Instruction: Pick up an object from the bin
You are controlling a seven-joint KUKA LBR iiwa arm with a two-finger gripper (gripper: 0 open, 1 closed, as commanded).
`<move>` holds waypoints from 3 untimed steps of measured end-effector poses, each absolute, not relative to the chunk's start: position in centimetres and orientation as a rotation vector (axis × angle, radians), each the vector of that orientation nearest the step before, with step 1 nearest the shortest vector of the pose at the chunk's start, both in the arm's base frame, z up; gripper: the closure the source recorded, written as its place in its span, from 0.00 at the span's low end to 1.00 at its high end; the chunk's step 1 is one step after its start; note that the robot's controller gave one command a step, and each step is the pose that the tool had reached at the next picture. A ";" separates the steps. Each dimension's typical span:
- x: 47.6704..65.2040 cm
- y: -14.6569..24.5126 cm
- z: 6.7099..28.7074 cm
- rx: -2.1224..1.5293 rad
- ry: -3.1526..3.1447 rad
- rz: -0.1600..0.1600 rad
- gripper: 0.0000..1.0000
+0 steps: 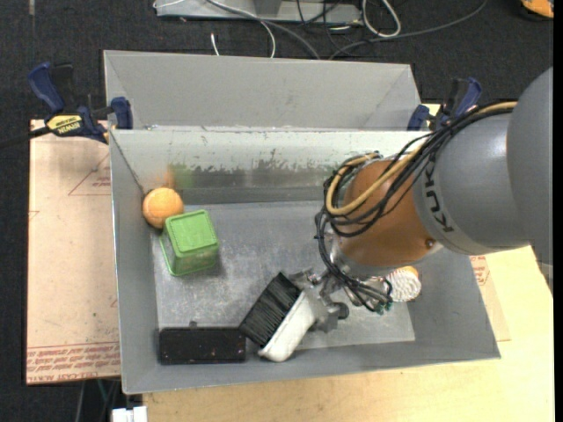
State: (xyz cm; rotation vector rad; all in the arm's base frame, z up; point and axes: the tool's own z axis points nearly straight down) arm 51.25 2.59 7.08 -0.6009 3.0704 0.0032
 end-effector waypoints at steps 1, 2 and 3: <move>51.2 2.6 7.1 -0.601 3.071 0.003 1.00; 51.1 2.6 9.9 -0.601 3.073 0.005 1.00; 51.2 2.6 13.0 -0.601 3.073 0.005 1.00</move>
Offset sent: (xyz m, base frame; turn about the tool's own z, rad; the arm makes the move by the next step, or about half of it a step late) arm -0.0001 0.0000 0.0536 -0.0003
